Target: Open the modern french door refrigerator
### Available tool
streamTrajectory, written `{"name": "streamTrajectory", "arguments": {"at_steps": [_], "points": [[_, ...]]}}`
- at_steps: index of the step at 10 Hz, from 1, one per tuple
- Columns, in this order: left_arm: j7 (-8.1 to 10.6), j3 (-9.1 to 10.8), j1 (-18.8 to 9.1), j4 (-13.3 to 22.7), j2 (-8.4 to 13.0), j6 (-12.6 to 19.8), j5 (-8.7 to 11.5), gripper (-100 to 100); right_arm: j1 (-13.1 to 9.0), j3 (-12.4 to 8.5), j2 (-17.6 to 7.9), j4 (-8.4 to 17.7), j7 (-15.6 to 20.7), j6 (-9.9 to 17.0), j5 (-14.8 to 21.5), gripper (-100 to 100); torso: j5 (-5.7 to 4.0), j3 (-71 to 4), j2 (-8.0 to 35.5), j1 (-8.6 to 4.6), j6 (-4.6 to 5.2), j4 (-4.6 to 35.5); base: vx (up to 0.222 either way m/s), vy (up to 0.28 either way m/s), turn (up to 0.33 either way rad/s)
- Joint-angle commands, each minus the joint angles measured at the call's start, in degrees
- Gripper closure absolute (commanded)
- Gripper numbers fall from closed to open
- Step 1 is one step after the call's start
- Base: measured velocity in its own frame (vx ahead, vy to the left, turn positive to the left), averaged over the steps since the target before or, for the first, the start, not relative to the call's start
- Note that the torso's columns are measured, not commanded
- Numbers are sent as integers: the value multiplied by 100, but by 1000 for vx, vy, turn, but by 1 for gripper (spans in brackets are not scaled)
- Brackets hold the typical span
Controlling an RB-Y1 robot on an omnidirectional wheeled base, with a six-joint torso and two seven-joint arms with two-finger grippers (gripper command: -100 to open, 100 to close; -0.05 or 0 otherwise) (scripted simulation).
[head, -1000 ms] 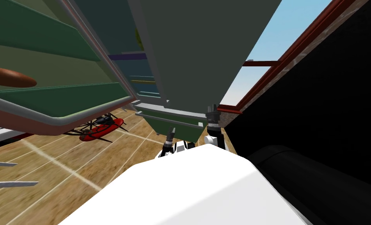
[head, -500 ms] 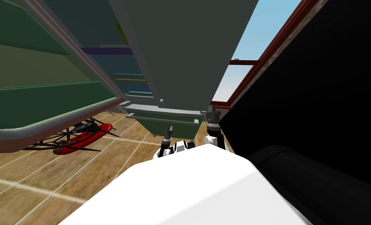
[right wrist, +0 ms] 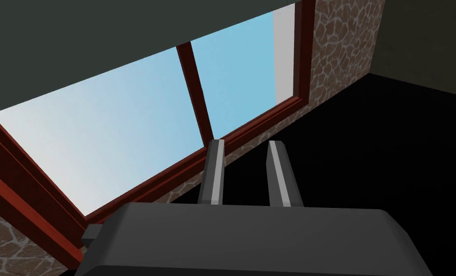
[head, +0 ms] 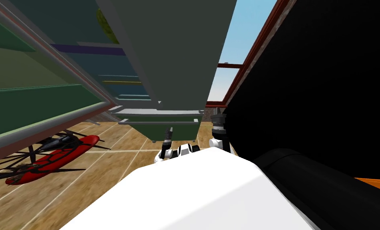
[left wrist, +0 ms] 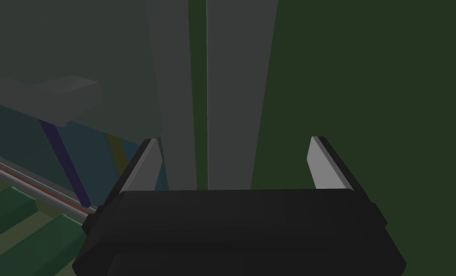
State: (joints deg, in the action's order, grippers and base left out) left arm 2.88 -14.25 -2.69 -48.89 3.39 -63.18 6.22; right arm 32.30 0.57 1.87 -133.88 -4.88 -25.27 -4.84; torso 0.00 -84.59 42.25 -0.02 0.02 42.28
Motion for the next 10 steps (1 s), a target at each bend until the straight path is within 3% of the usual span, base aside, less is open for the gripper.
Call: {"name": "streamTrajectory", "arguments": {"at_steps": [1, 4, 5, 6, 7, 9, 10], "points": [[-28, 406, -197, 237, -64, -11, 2, -100, 1, 0, 0, 0, 0, 0, 0, 0, 0, -3, -5, 1, -4, -2, -61, 4, -305], [-43, 753, -303, 331, -95, 14, 2, -100, 0, 0, 0, 0, 0, 0, 0, 0, 0, 5, 8, 0, 1, 2, -64, 0, -180], [-57, 980, -409, 424, -126, 38, 3, -100, 1, -1, 0, 0, 0, 0, 0, 0, 0, 3, 4, 3, -4, 1, -69, 3, -260], [-57, 1028, -409, 424, -126, 38, 3, -100, 0, 0, 0, 0, 0, 0, 0, 0, 1, 4, 7, 3, 0, 2, -58, 8, -171], [-71, 1252, -515, 518, -157, 63, 4, -100, 1, -1, 0, 0, 0, 0, 0, 0, 1, 1, 1, 5, -4, 1, -76, 6, -310], [-70, 1244, -502, 500, -152, 68, 4, -100, 2, -1, 0, 0, 0, 0, 0, 0, 0, 2, 3, 3, -5, 1, -46, 2, -72], [-57, 1028, -409, 424, -126, 38, 3, 100, 2, -1, 0, 0, 0, 0, 0, 0, 0, -5, -9, 2, -4, -2, 44, 2, 352]]}}
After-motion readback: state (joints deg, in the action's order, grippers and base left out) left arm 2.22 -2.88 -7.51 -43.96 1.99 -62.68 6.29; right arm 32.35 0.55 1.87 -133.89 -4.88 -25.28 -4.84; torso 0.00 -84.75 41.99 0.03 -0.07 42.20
